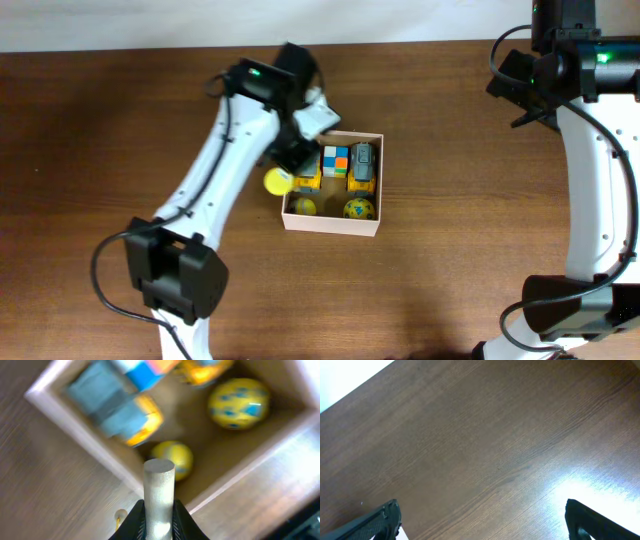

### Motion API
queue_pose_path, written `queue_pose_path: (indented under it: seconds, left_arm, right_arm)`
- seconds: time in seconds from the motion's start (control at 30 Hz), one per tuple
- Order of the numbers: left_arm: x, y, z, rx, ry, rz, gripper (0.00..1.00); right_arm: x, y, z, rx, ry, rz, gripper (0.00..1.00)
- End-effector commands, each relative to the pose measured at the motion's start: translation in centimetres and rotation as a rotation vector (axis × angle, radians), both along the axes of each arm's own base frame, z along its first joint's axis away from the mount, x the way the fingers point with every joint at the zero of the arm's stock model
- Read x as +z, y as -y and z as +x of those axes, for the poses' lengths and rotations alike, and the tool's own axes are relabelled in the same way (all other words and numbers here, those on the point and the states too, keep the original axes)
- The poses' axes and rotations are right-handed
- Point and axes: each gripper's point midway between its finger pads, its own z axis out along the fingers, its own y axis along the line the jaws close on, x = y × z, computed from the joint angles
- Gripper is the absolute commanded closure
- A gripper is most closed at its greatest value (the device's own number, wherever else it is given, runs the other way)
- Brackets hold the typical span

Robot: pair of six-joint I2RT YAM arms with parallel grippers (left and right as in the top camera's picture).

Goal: Pack container
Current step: 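Carry the yellow toy right over the box, then lower the yellow toy into the box beside the balls and release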

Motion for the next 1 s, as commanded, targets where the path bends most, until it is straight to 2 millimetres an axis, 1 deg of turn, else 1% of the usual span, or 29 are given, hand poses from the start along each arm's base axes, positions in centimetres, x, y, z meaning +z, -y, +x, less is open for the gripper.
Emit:
queue_pose_path:
  seconds: [0.0,0.13,0.2,0.3,0.47,0.57,0.63,0.77,0.87,0.97]
  left_arm:
    - [0.6,3.5,-2.1,-0.214,-0.006,-0.068,0.86]
    - [0.7,6.0,-4.4,-0.353,-0.021,-0.096,0.89]
    - [0.7,6.7,-5.3,-0.411,-0.027,-0.101,0.89]
    - [0.7,7.3,-5.8,-0.469,-0.019,-0.101,0.89]
    - [0.7,7.6,-5.4,-0.508,0.01,-0.11,0.89]
    - [0.7,7.6,-5.4,-0.563,0.019,-0.109,0.85]
    - [0.7,7.7,-5.3,-0.587,0.03,-0.112,0.84]
    - [0.7,8.4,-4.8,-0.602,0.058,-0.138,0.84]
    - [0.2,8.7,-4.5,-0.606,0.071,-0.141,0.83]
    - [-0.6,8.6,-4.6,-0.624,0.063,-0.136,0.83]
  right_arm:
    - [0.0,0.4,0.0,-0.015,0.0,-0.012,0.01]
    - [0.0,0.4,0.0,-0.015,0.0,-0.012,0.01]
    - [0.0,0.4,0.0,-0.015,0.0,-0.012,0.01]
    - [0.0,0.4,0.0,-0.015,0.0,-0.012,0.01]
    - [0.0,0.4,0.0,-0.015,0.0,-0.012,0.01]
    - [0.0,0.4,0.0,-0.015,0.0,-0.012,0.01]
    - [0.0,0.4,0.0,-0.015,0.0,-0.012,0.01]
    - [0.0,0.4,0.0,-0.015,0.0,-0.012,0.01]
    - [0.0,0.4,0.0,-0.015,0.0,-0.012,0.01]
    - [0.0,0.4,0.0,-0.015,0.0,-0.012,0.01]
